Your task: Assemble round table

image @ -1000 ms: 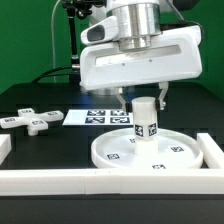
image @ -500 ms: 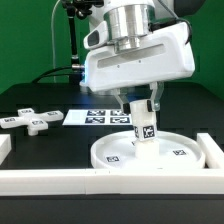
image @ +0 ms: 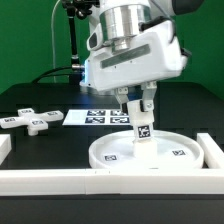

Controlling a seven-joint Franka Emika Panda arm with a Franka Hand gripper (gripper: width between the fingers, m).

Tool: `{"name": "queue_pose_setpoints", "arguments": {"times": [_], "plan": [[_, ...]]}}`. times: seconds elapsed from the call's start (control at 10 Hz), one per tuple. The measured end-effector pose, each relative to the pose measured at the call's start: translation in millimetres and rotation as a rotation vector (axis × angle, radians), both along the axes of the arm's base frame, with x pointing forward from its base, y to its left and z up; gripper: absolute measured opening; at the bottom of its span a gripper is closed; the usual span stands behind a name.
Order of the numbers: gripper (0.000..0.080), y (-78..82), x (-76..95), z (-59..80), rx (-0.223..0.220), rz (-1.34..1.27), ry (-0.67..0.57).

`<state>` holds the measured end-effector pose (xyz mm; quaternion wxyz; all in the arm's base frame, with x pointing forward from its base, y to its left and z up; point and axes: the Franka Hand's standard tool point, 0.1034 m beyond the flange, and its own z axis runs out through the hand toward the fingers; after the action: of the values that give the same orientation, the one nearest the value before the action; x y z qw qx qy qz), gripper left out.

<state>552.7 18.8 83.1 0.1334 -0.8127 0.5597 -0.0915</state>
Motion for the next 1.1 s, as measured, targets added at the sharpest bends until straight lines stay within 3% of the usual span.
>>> {"name": "queue_pose_setpoints", "arguments": {"times": [0.3,0.5,0.6,0.7,0.8,1.1], "plan": [[0.041,10.3,-4.3,-1.7,0.137,-0.351,0.051],[0.041,9.0,-4.4,-1.7,0.159,-0.409,0.056],[0.0502,9.2,-4.6,-2.2,0.155,-0.396,0.055],[0.0502,12.9,-3.9,-2.2,0.141,-0.339,0.059],[0.0622,21.4,0.6,0.4,0.117,-0.244,0.059],[0.0648,25.3,6.8,3.0,0.043,0.016,0.025]]}}
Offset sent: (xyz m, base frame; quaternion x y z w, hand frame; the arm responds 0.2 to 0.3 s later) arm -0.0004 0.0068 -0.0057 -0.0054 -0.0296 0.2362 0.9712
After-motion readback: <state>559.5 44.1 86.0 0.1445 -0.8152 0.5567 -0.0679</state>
